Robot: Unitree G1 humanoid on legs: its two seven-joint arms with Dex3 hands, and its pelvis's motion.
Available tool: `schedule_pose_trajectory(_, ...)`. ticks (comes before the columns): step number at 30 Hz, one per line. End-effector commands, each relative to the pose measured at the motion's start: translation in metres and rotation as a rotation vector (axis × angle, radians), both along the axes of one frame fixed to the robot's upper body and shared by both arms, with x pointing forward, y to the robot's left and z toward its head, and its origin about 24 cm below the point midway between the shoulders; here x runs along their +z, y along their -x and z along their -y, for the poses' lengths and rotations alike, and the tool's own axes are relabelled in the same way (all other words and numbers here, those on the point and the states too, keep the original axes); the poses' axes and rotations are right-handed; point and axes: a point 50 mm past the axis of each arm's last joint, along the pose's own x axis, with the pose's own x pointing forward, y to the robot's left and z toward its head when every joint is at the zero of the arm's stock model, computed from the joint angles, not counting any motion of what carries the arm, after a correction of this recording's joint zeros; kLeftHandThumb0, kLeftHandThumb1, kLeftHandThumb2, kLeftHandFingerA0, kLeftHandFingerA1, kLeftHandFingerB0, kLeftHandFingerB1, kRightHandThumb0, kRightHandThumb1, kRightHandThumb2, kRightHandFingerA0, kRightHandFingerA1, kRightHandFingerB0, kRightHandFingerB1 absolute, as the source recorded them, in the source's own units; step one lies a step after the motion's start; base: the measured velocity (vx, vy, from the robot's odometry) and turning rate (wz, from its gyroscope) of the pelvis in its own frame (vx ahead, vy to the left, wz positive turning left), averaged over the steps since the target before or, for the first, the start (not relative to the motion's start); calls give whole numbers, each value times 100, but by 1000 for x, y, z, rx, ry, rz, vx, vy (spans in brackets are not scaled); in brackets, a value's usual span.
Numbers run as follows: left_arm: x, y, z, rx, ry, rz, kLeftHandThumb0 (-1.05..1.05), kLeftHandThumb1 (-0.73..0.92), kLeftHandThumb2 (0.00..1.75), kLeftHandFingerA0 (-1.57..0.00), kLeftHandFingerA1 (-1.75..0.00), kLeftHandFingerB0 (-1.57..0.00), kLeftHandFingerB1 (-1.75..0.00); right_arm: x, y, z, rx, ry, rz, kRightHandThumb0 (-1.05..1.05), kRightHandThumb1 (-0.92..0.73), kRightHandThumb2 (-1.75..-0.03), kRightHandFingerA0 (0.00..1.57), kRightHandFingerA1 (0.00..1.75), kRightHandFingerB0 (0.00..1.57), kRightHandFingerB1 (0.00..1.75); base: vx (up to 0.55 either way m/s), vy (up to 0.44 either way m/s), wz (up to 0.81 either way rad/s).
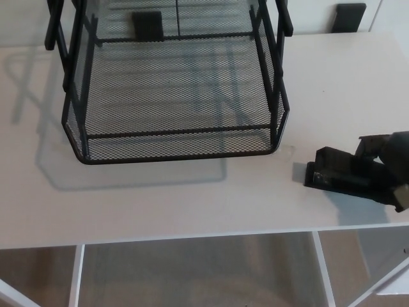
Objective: The robot walks towards a desk on which a file tray is kept in the middle and a stapler is kept to its right. The robot lifts the stapler using its right hand and places it on the file tray.
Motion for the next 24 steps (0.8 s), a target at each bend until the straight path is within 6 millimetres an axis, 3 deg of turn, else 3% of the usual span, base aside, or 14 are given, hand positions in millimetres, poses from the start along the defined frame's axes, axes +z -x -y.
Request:
schedule_pose_trajectory(1,13,-2,-13,-95,-99,-10,-63,66,90,-32,-53,-15,-45,8,21,15,29,-44,460,-17,-52,-97,118,136,93,120,0,0,0)
schedule_pose_trajectory(2,13,-2,-13,-95,-97,-9,-63,66,90,-32,-53,-15,-45,13,19,16,17,-54,470,-17,-52,-97,118,136,93,120,0,0,0)
schedule_pose_trajectory(3,13,-1,-13,-94,-96,-11,-58,81,63,-38,-44,-21,-35,27,16,18,-10,-82,509,-17,-51,-97,119,136,96,122,0,0,0)
schedule_pose_trajectory(9,12,-1,-13,-96,-103,-21,-63,68,88,-30,-52,-18,-45,93,3,16,22,-113,737,-14,-49,-98,118,133,94,116,0,0,0)
schedule_pose_trajectory(10,12,-1,-13,-94,-102,-20,-63,66,90,-34,-56,-15,-45,103,1,14,32,-128,756,-9,-62,-92,88,167,73,143,0,0,0)
schedule_pose_trajectory(11,12,-2,-13,-84,-92,-17,-57,82,63,-36,-46,-19,-36,121,-1,10,52,-161,786,-9,-60,-96,87,168,71,146,0,0,0)
schedule_pose_trajectory(12,12,-1,-13,-70,-88,-23,-62,66,90,-31,-53,-15,-45,135,-3,5,67,-168,810,-10,-61,-97,87,169,70,150,0,0,0)
schedule_pose_trajectory(15,11,-1,-13,-71,-93,-27,-62,67,90,-32,-54,-15,-45,155,-6,-4,102,-181,857,-15,-64,-88,88,165,75,141,0,0,0)
schedule_pose_trajectory(16,10,0,-13,-70,-99,-39,-59,81,63,-37,-44,-21,-35,169,-10,-13,126,-206,886,-18,-66,-83,84,170,72,151,0,0,0)
schedule_pose_trajectory(18,9,2,-13,-57,-95,-40,-62,66,89,-32,-52,-17,-45,173,-13,-16,146,-213,894,-17,-65,-87,81,174,70,156,0,0,0)
schedule_pose_trajectory(20,7,3,-12,-28,-88,-44,-61,66,89,-30,-52,-14,-44,189,-20,-25,183,-182,901,-18,-64,-90,79,175,66,166,0,0,0)
schedule_pose_trajectory(22,8,3,-13,-28,-85,-34,-62,65,89,-30,-52,-13,-44,209,-30,-36,200,-162,942,-19,-68,-93,102,167,76,147,0,0,0)
schedule_pose_trajectory(23,7,3,-13,-22,-89,-38,-63,65,89,-29,-52,-14,-44,218,-33,-40,208,-168,951,-22,-65,-73,92,168,74,134,0,0,0)
schedule_pose_trajectory(24,7,3,-13,-19,-87,-36,-62,65,89,-29,-52,-14,-44,226,-35,-43,209,-168,953,-20,-61,-81,87,164,80,131,0,0,0)
